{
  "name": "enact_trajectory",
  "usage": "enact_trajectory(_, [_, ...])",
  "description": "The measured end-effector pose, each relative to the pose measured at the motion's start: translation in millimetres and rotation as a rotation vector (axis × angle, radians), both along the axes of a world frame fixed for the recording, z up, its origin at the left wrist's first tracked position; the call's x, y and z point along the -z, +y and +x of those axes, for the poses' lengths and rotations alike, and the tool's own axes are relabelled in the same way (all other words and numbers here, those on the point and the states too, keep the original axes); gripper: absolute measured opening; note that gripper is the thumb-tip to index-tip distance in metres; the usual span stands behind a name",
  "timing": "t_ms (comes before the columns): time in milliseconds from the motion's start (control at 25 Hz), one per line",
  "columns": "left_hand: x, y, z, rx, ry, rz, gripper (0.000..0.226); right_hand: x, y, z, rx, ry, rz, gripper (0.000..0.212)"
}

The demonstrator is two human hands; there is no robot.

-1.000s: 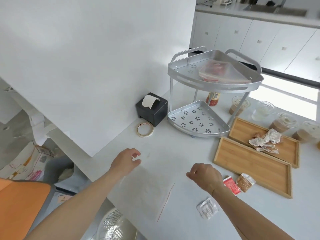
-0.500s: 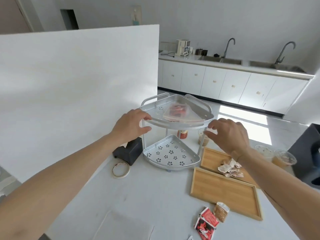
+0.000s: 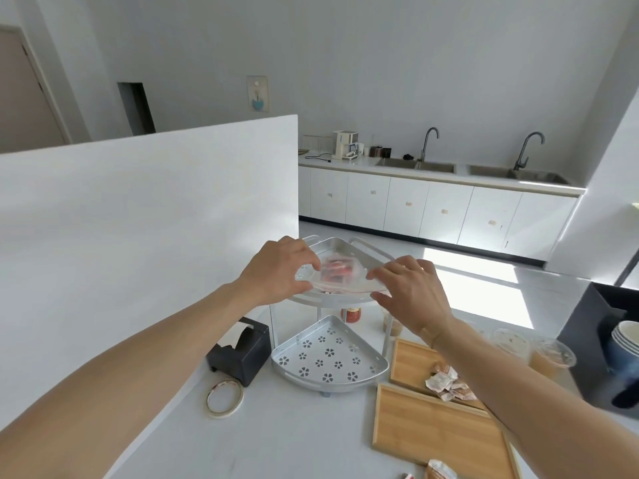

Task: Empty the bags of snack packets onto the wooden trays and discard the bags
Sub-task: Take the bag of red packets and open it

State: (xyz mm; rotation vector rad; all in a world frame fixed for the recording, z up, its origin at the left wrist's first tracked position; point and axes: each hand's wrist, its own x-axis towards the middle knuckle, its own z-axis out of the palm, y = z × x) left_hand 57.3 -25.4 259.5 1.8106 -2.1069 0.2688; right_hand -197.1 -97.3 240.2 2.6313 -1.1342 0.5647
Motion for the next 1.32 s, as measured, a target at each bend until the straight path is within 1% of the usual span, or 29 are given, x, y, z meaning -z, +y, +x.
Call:
enact_trajectory(80, [2,-1,-3,0.022,0.029,-0.011,0.011,1,-2,2,0.012,-0.053,0.009,0.023])
enact_trajectory(120, [2,-2,-5,0.02,0.055,-0.009,0.007,1,-3,3,0.017,-0.084,0.024,0.02])
enact_trajectory(280, [3,-2,-12,-0.046,0.245,-0.025,0.007,-1,-5,6,0.041,-0.149,0.022,0.019])
enact_trajectory(360, [0,-3,-14,-0.066,0.332,-0.037,0.007,-7,-6,7,0.049,-0.211,0.077,0.016])
enact_trajectory(480, [-10,-6,-15,-0.053,0.409,-0.088,0.008,-21,-9,10,0.037,-0.329,0.162,0.014])
enact_trajectory(600, [-24,-9,-16,-0.06,0.484,-0.145,0.007,-34,-12,11,0.023,-0.492,0.17,0.013])
enact_trajectory(720, [-36,-9,-18,-0.049,0.554,-0.175,0.006,-45,-14,13,-0.013,-0.596,0.217,0.018])
enact_trajectory(840, [-49,-10,-19,-0.033,0.583,-0.193,0.005,-59,-14,11,-0.063,-0.71,0.284,0.021])
enact_trajectory(960, [-60,-7,-23,-0.006,0.623,-0.227,0.002,-70,-12,6,-0.072,-0.796,0.327,0.019])
enact_trajectory(1080, [-73,4,-34,0.059,0.695,-0.264,0.006,-78,-6,-1,-0.091,-0.861,0.346,0.019])
enact_trajectory(1200, [-80,18,-44,0.136,0.812,-0.265,0.009,-82,6,-11,-0.154,-0.954,0.398,0.02])
enact_trajectory(1320, [-77,37,-52,0.189,0.912,-0.243,0.016,-80,23,-23,-0.193,-0.994,0.436,0.02])
